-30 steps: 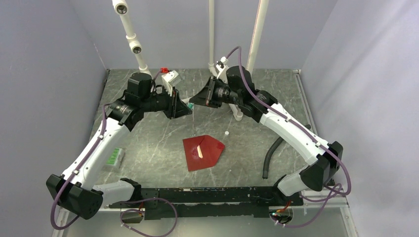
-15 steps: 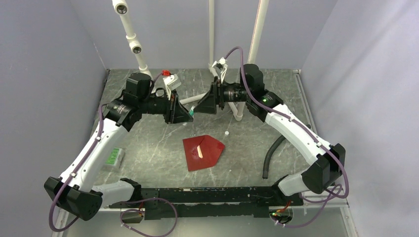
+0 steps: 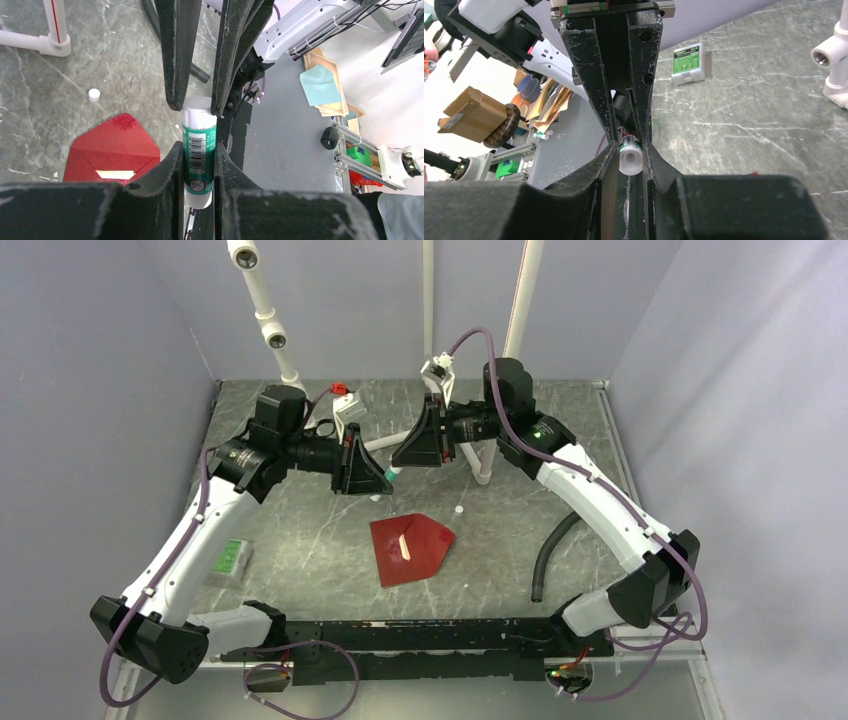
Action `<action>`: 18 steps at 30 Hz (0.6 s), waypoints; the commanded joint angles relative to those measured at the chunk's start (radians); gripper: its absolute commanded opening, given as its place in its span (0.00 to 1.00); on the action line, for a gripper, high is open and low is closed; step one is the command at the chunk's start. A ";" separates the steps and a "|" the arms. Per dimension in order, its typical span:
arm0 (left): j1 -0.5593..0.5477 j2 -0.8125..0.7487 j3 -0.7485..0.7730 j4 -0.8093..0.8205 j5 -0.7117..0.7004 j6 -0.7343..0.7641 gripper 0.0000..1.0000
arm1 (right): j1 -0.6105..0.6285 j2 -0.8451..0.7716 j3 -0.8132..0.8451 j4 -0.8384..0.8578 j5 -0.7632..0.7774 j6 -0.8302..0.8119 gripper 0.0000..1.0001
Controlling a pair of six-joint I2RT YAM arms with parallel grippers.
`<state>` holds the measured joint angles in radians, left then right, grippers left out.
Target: Place the letter into the envelope and seal it
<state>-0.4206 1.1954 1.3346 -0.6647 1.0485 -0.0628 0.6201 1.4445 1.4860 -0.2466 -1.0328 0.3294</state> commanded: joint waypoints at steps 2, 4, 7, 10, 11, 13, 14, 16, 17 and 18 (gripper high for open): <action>-0.001 -0.024 0.002 0.044 -0.013 0.008 0.02 | 0.030 0.026 0.055 -0.053 -0.010 -0.033 0.33; -0.001 -0.030 -0.003 0.055 -0.014 0.005 0.02 | 0.035 0.033 0.056 -0.063 -0.005 -0.037 0.39; -0.001 -0.031 -0.001 0.050 -0.017 0.012 0.03 | 0.035 0.039 0.059 -0.075 -0.013 -0.038 0.41; -0.001 -0.029 0.005 0.038 -0.046 0.012 0.02 | 0.033 0.025 0.037 -0.024 0.001 0.012 0.16; -0.001 -0.029 0.008 0.036 -0.066 0.009 0.02 | 0.031 0.018 0.030 0.000 0.021 0.036 0.09; -0.001 -0.035 0.013 0.027 -0.111 0.013 0.02 | 0.026 0.013 0.024 0.037 0.077 0.098 0.00; -0.001 -0.041 0.010 0.031 -0.149 0.014 0.02 | 0.024 0.010 0.015 0.061 0.119 0.141 0.00; -0.001 -0.058 0.001 0.046 -0.239 0.015 0.02 | 0.025 0.008 0.000 0.115 0.234 0.279 0.00; -0.001 -0.069 -0.010 0.061 -0.293 0.012 0.02 | 0.026 0.012 0.006 0.106 0.316 0.357 0.00; -0.001 -0.081 -0.021 0.079 -0.344 0.011 0.02 | 0.027 0.021 0.020 0.061 0.424 0.438 0.00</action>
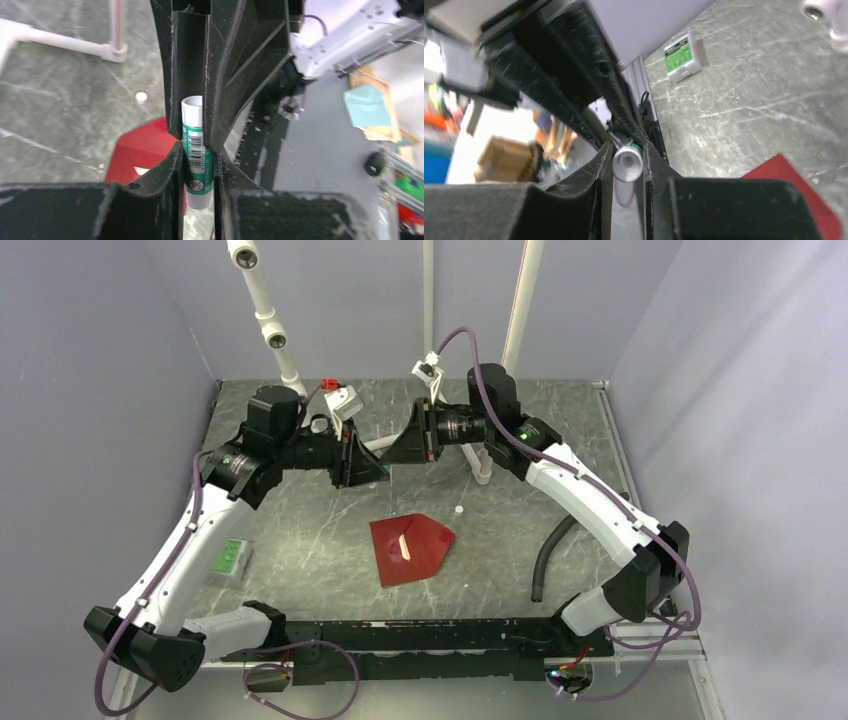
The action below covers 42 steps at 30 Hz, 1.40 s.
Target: Place the letter into the envelope and seal it
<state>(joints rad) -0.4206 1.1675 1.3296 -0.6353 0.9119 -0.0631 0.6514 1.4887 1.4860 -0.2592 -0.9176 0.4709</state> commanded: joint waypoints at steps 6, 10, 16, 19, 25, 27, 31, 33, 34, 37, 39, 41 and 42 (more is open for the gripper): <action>-0.001 -0.083 -0.061 0.116 -0.214 0.007 0.02 | -0.004 0.005 0.018 0.025 0.500 0.637 0.00; 0.000 -0.069 -0.054 0.068 -0.095 0.017 0.02 | -0.019 -0.002 0.025 0.196 0.292 0.485 0.51; -0.001 -0.037 -0.014 -0.072 0.115 0.051 0.02 | -0.019 -0.053 0.001 0.124 0.043 0.041 0.72; -0.001 -0.024 0.001 -0.105 0.209 0.096 0.02 | -0.019 -0.041 0.037 0.001 -0.083 -0.127 0.69; -0.001 -0.005 0.016 -0.123 0.324 0.118 0.03 | -0.008 -0.027 0.104 -0.160 -0.228 -0.307 0.63; 0.000 0.002 0.021 -0.127 0.356 0.127 0.02 | -0.005 -0.022 0.126 -0.193 -0.263 -0.320 0.59; -0.001 0.010 0.033 -0.133 0.352 0.132 0.03 | 0.003 -0.013 0.163 -0.294 -0.264 -0.385 0.62; -0.001 0.011 0.034 -0.126 0.350 0.128 0.02 | 0.005 -0.005 0.174 -0.342 -0.248 -0.414 0.64; -0.001 0.012 0.036 -0.123 0.347 0.126 0.02 | 0.007 0.001 0.185 -0.362 -0.242 -0.423 0.64; -0.001 0.013 0.036 -0.112 0.348 0.116 0.02 | 0.021 0.018 0.199 -0.391 -0.219 -0.425 0.62; -0.001 0.011 0.039 -0.112 0.352 0.115 0.02 | 0.032 0.028 0.209 -0.408 -0.196 -0.432 0.55; -0.001 0.008 0.039 -0.111 0.348 0.115 0.03 | 0.035 0.031 0.207 -0.399 -0.187 -0.419 0.43; -0.001 0.008 0.039 -0.114 0.347 0.117 0.02 | 0.036 0.029 0.203 -0.382 -0.181 -0.396 0.37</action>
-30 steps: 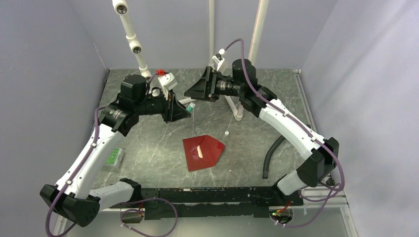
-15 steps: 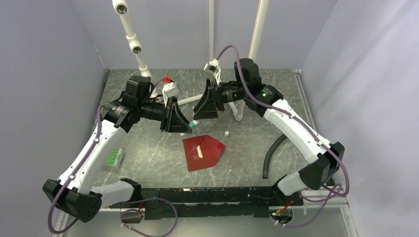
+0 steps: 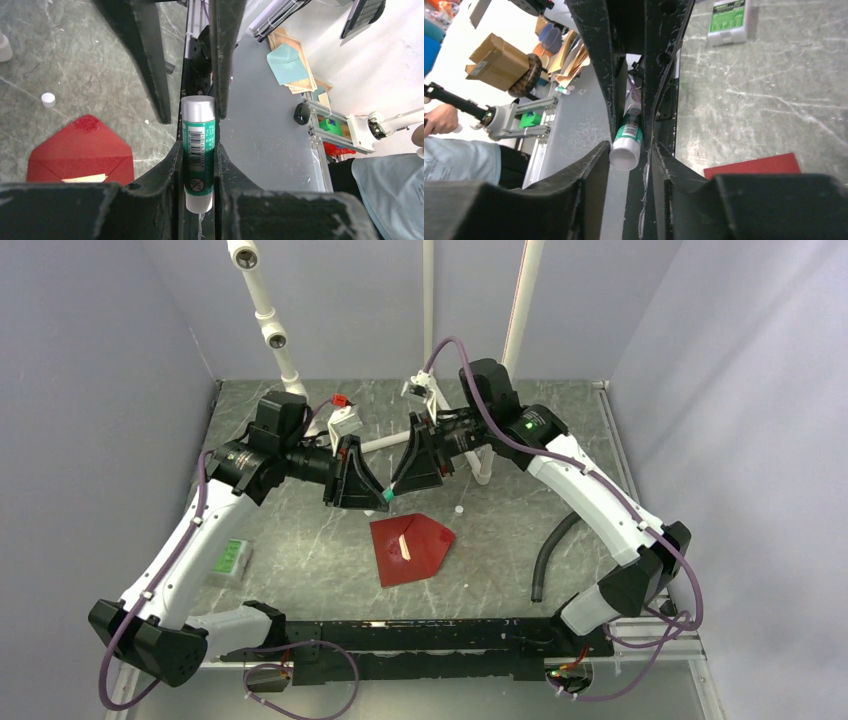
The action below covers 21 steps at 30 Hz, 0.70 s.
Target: Place the letter into the envelope and seal it
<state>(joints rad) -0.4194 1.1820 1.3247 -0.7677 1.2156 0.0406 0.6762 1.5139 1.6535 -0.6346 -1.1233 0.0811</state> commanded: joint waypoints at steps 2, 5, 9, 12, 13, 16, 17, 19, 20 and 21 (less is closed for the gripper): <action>-0.001 -0.007 0.045 0.013 0.041 0.019 0.02 | 0.010 -0.002 0.025 0.027 0.039 0.026 0.25; -0.002 -0.012 0.049 0.013 0.009 0.017 0.02 | 0.011 -0.013 -0.005 0.117 0.088 0.136 0.06; -0.001 -0.042 0.038 0.069 -0.269 -0.028 0.02 | 0.017 -0.022 -0.077 0.331 0.280 0.440 0.00; -0.001 -0.072 0.008 0.138 -0.516 -0.034 0.02 | 0.032 0.020 -0.015 0.210 0.614 0.720 0.00; -0.002 -0.075 0.003 0.153 -0.546 -0.034 0.02 | 0.048 0.031 0.030 0.106 0.746 0.800 0.00; -0.001 -0.068 0.010 0.181 -0.540 -0.034 0.02 | 0.120 -0.011 0.003 0.178 0.960 0.957 0.00; -0.001 -0.062 0.012 0.186 -0.523 -0.067 0.02 | 0.142 -0.004 0.028 0.187 0.988 0.965 0.00; -0.001 -0.051 0.010 0.187 -0.485 -0.077 0.02 | 0.155 0.038 0.096 0.191 0.934 0.929 0.00; -0.001 -0.048 0.011 0.183 -0.453 -0.080 0.02 | 0.155 0.052 0.109 0.211 0.874 0.896 0.09; -0.001 -0.045 0.010 0.179 -0.426 -0.081 0.02 | 0.155 0.056 0.104 0.232 0.826 0.848 0.30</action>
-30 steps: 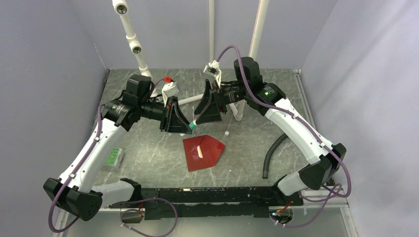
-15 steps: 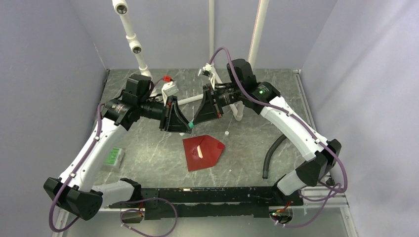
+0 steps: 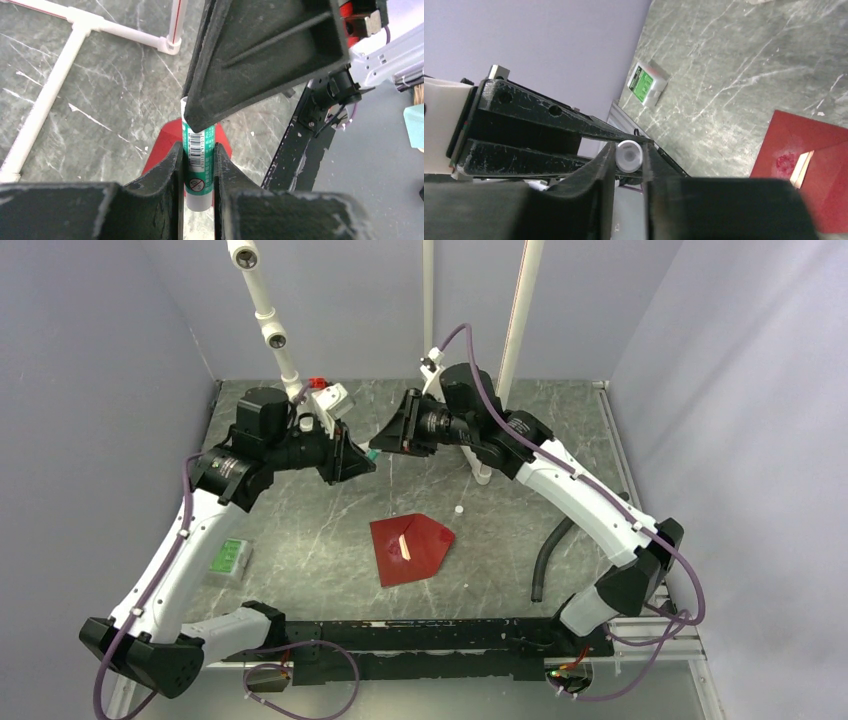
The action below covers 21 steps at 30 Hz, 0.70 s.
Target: Place the letter into the envelope and seal it
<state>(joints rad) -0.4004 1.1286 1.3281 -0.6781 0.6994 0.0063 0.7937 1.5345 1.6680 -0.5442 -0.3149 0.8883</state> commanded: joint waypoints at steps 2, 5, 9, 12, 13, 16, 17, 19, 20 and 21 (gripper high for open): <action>-0.020 0.011 0.004 0.080 0.137 -0.053 0.02 | 0.034 -0.001 0.007 0.237 -0.086 -0.040 0.56; -0.020 0.008 0.003 0.060 0.221 -0.052 0.02 | 0.026 -0.094 -0.165 0.452 -0.269 -0.170 0.70; -0.020 0.018 0.014 0.019 0.373 -0.036 0.02 | 0.019 -0.195 -0.279 0.490 -0.452 -0.434 0.71; -0.021 0.037 0.033 -0.047 0.485 0.027 0.03 | 0.016 -0.214 -0.269 0.396 -0.576 -0.608 0.71; -0.020 0.044 0.040 -0.068 0.516 0.042 0.02 | 0.016 -0.213 -0.257 0.361 -0.618 -0.655 0.70; -0.021 0.058 0.061 -0.136 0.569 0.098 0.02 | 0.013 -0.201 -0.206 0.274 -0.718 -0.736 0.69; -0.021 0.060 0.065 -0.150 0.578 0.113 0.02 | 0.013 -0.193 -0.195 0.242 -0.758 -0.763 0.68; -0.021 0.058 0.072 -0.165 0.592 0.130 0.02 | 0.014 -0.180 -0.156 0.174 -0.793 -0.816 0.66; -0.021 0.057 0.072 -0.169 0.597 0.135 0.02 | 0.014 -0.175 -0.143 0.138 -0.797 -0.842 0.64; -0.021 0.055 0.073 -0.170 0.598 0.138 0.03 | 0.013 -0.169 -0.128 0.102 -0.798 -0.868 0.62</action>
<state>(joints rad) -0.4244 1.1896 1.3529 -0.8280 1.2198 0.0723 0.8028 1.3579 1.4563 -0.2947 -0.9459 0.1974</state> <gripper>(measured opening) 0.212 0.652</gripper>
